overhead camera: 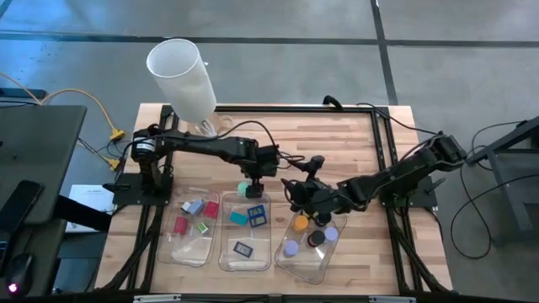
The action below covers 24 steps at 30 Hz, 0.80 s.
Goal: Pick & Place Office items
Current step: Adjust the middle bin
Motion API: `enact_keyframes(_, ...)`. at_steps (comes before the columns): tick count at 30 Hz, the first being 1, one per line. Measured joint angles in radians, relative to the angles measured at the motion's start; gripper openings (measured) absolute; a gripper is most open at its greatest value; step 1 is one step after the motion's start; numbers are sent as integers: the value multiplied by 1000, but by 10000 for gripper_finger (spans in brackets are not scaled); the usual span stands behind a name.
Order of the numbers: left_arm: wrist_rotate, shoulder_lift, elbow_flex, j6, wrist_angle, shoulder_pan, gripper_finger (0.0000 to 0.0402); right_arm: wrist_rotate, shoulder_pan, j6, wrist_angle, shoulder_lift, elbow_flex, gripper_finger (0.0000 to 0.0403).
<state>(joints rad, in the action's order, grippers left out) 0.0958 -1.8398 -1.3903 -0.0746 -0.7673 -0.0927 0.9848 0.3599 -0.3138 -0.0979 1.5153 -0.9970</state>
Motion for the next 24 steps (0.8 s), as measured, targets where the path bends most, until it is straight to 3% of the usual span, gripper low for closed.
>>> enact_keyframes(6, 63, -9, 0, 0, -8, 23, 318, 0, -8, -5, 15, -9, 0, 287)
enact_keyframes(24, 53, -9, 0, 76, -21, 100, 318, -79, -26, 28, 28, -9, 0, 287)
